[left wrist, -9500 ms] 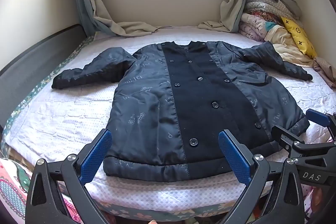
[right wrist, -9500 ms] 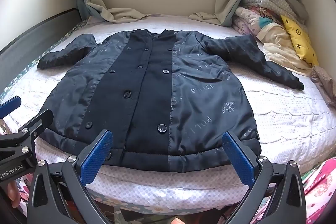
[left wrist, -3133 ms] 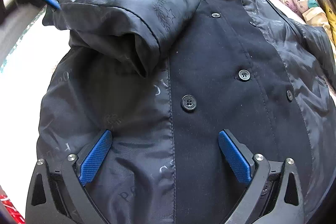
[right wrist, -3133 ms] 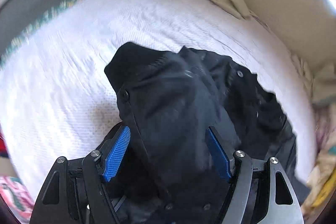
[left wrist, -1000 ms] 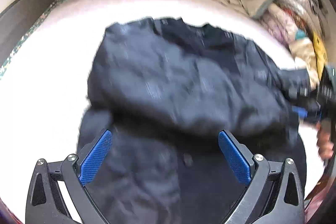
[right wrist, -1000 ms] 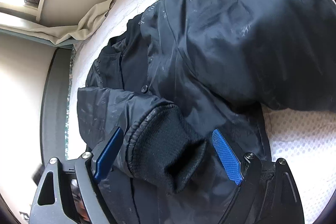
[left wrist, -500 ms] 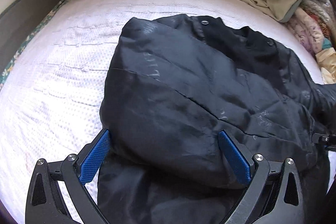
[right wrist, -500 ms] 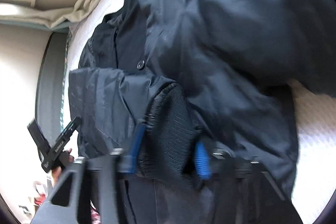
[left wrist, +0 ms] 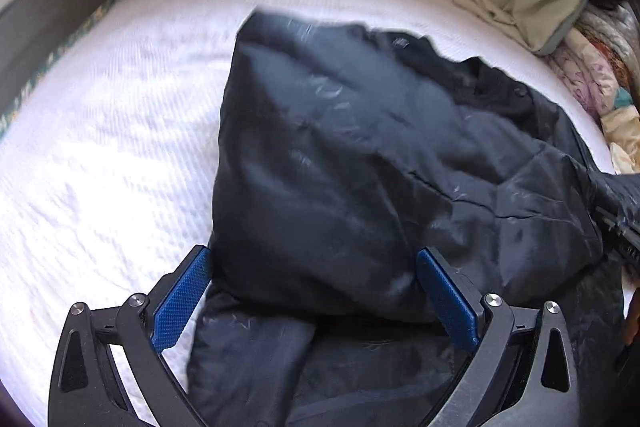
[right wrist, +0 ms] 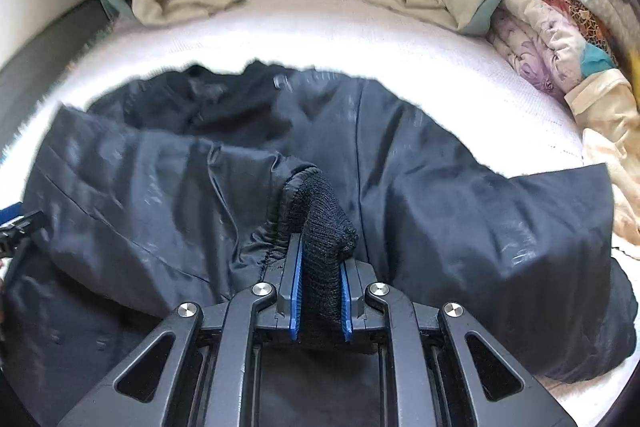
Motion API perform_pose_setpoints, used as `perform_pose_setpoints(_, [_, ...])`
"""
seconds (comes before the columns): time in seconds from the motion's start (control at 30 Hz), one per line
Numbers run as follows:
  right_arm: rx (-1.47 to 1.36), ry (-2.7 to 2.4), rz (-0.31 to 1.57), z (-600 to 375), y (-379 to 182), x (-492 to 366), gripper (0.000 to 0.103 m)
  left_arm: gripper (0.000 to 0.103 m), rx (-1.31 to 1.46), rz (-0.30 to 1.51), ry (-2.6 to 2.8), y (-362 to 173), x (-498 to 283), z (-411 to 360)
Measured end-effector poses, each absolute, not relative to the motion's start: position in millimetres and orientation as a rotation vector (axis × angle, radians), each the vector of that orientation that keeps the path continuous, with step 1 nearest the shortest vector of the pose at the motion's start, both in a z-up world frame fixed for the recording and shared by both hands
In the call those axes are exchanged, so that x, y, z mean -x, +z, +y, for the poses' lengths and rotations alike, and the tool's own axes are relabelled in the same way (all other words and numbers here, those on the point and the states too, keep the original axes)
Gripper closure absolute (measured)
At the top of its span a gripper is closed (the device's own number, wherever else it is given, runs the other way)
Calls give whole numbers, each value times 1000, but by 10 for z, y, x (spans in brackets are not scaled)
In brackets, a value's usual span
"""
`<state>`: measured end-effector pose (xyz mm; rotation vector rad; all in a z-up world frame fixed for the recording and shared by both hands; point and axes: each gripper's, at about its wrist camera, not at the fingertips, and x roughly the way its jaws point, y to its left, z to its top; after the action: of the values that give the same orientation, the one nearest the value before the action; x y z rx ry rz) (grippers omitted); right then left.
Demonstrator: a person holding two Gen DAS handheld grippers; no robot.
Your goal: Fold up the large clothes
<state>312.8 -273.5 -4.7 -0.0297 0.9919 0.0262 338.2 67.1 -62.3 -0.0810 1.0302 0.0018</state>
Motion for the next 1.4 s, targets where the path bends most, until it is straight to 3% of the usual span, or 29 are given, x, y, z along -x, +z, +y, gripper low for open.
perform_pose_setpoints(0.13, [-69,24,1036,-2884,6,-3134,68,0,111,1017,1,-522,-3340,717])
perform_pose_setpoints(0.23, [-116,18,948,-2978,331,-2992,56,0,111,940,-6,-287,-3240,699])
perform_pose_setpoints(0.37, [-111,101,883,-2875,530,-2857,56,0,90,912,-53,-223,-3205,587])
perform_pose_setpoints(0.47, [-91,172,937,-2720,382,-2909,76,4,59,966,-64,-410,-3252,533])
perform_pose_setpoints(0.5, [-66,161,965,-2669,270,-2947,79,4,51,980,-57,-478,-3270,547])
perform_pose_setpoints(0.7, [-100,136,1052,-2596,-191,-3041,79,0,145,1044,-49,-770,-3357,814])
perform_pose_setpoints(0.97, [-35,104,1011,-2497,-395,-2994,78,0,105,1017,-13,-917,-3311,797])
perform_pose_setpoints(1.13, [-196,140,1032,-2719,-377,-3036,78,0,119,1033,7,-813,-3323,813])
perform_pose_setpoints(1.23, [-289,144,1061,-2813,-180,-3017,73,1,115,1018,22,-603,-3277,782])
perform_pose_setpoints(1.3, [-356,162,1017,-2884,49,-2925,53,1,102,958,27,-377,-3195,730])
perform_pose_setpoints(1.4, [-403,135,912,-3073,426,-2744,48,0,107,885,10,-140,-3040,634])
